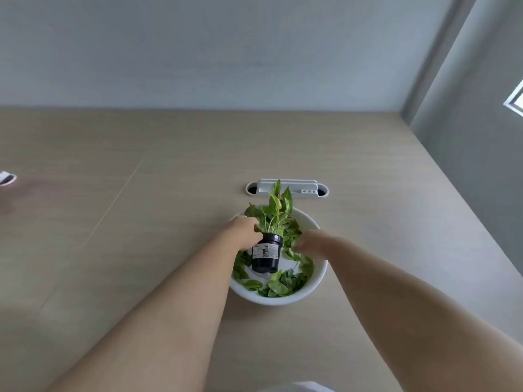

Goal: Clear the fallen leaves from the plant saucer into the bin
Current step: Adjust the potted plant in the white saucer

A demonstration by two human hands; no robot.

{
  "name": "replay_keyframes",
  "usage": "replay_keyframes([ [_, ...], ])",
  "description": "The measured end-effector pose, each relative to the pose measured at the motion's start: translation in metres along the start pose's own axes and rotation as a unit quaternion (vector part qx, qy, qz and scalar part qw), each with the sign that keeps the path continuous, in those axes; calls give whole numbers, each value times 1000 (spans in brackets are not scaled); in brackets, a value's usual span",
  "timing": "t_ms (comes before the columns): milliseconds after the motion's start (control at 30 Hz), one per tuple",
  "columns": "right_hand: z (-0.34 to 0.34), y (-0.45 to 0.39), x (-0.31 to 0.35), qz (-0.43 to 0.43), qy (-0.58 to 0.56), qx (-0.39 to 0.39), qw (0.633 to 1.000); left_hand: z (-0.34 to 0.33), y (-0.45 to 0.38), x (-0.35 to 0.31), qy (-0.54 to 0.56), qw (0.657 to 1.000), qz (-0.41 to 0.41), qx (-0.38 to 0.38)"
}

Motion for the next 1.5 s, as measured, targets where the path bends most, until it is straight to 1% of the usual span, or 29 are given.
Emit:
replay_keyframes([
  [33,-4,-1,5,12,-8,8,1000,-4,-1,4,14,1000,8,8],
  [100,-4,0,10,26,-28,-6,999,-12,-1,10,69,997,16,21],
  [133,-8,-1,11,17,-62,-11,998,-16,-2,14,109,994,18,24],
  [233,-19,-17,5,1,-106,3,994,-27,-5,19,212,977,15,24],
  [267,-21,-17,8,16,-141,5,990,-29,-6,21,236,971,10,16],
  [300,-23,-17,10,33,-189,2,981,-32,-6,22,257,966,8,15],
  [333,-24,-19,9,33,-268,-3,963,-35,-8,23,276,961,3,13],
  [367,-27,-21,7,24,-309,-10,951,-37,-9,23,289,957,-3,9],
  [400,-34,-21,10,23,-331,15,943,-39,-9,23,304,953,-11,4],
  [500,-44,-29,6,10,-411,25,911,-43,-8,23,351,936,-22,-14],
  [600,-56,-31,6,12,-465,40,884,-51,-9,36,399,916,10,-38],
  [667,-59,-33,6,25,-490,39,870,-63,-13,45,438,897,44,-28],
  [733,-60,-34,7,40,-500,29,865,-75,-15,51,508,858,66,-18],
  [800,-60,-33,8,48,-504,22,862,-81,-16,53,565,822,64,-23],
  [967,-54,-26,6,88,-541,9,836,-81,-14,47,621,782,26,-44],
  [1133,-46,-22,3,131,-597,-25,791,-71,-11,40,613,787,-21,-64],
  [1233,-47,-19,-1,139,-611,-42,778,-69,-10,33,607,791,-54,-62],
  [1433,-51,-14,5,154,-664,-17,732,-67,-3,30,604,790,-84,-70],
  [1500,-56,-15,5,149,-674,-8,723,-69,0,30,602,790,-92,-71],
])
Point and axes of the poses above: each hand's wrist, its own y-axis away from the middle knuckle, its own z-axis out of the back of the hand, x = y × z, the point moved 9 cm from there along -y, towards the middle knuckle, and after that the axes turned 11 degrees about x, right-handed, at the moved point
